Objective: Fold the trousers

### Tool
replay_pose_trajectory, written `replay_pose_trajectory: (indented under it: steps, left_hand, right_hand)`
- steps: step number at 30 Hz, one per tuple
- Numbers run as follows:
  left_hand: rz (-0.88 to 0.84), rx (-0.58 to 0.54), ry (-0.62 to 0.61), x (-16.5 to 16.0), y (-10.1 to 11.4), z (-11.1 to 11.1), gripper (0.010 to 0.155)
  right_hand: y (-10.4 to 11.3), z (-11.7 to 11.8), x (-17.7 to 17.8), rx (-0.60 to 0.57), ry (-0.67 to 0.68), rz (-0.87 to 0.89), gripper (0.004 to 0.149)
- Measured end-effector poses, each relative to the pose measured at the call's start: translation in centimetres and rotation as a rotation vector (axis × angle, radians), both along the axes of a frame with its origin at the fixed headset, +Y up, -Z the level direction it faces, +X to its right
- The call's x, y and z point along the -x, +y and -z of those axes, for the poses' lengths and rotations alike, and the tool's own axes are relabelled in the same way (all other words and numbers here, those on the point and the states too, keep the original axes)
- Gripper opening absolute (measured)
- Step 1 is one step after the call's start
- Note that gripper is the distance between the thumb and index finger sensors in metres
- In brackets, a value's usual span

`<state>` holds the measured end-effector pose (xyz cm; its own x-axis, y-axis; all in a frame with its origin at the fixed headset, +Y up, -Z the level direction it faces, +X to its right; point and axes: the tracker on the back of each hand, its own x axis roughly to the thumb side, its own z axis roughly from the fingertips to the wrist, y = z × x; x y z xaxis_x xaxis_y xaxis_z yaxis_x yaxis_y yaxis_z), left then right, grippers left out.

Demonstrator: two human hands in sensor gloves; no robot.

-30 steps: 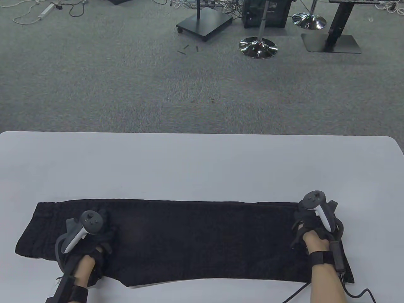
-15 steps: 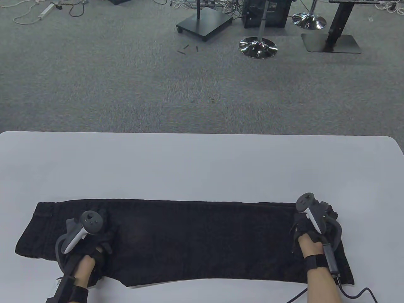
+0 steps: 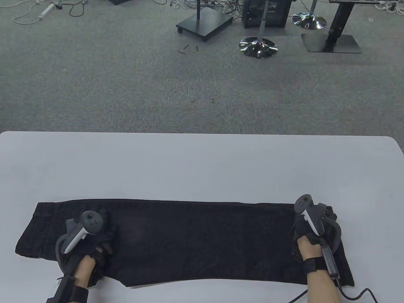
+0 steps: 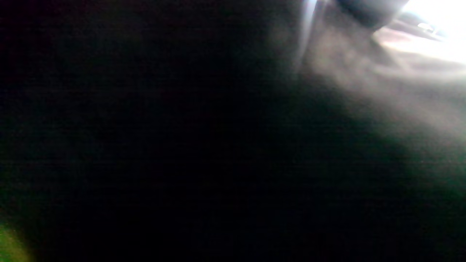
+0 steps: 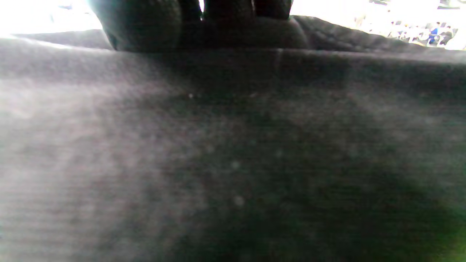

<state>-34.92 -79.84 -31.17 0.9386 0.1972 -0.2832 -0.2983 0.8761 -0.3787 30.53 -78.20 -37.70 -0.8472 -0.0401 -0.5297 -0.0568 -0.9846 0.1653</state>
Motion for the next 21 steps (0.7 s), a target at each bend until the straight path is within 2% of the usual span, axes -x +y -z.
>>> replay_pose_trajectory:
  steps: [4, 9, 11, 15, 16, 18, 21]
  left_hand:
    - [-0.001, 0.000, 0.000, 0.0, 0.0, 0.0, 0.079]
    - [-0.002, 0.001, 0.000, 0.0, 0.0, 0.0, 0.079]
    - [-0.005, 0.001, 0.001, -0.1, 0.0, 0.0, 0.079]
    - [-0.005, 0.002, 0.005, 0.0, -0.1, 0.0, 0.079]
    - [-0.006, 0.002, 0.006, -0.1, -0.1, -0.1, 0.079]
    - [0.000, 0.004, 0.007, -0.1, -0.1, 0.0, 0.078]
    - [0.005, 0.005, 0.009, -0.1, -0.1, 0.0, 0.078]
  right_hand:
    - [1.0, -0.2, 0.1, -0.019, 0.021, -0.022, 0.048]
    - [4.1, -0.1, -0.1, -0.092, 0.004, -0.022, 0.044]
    - [5.0, 0.0, 0.0, -0.157, -0.008, -0.025, 0.044]
    - [4.8, 0.0, 0.2, -0.198, -0.039, 0.008, 0.053]
    - [4.5, -0.1, 0.3, -0.188, -0.032, 0.008, 0.054]
    - [3.7, -0.5, 0.3, -0.096, -0.003, 0.007, 0.057]
    - [2.0, -1.1, -0.4, 0.146, -0.004, 0.130, 0.067]
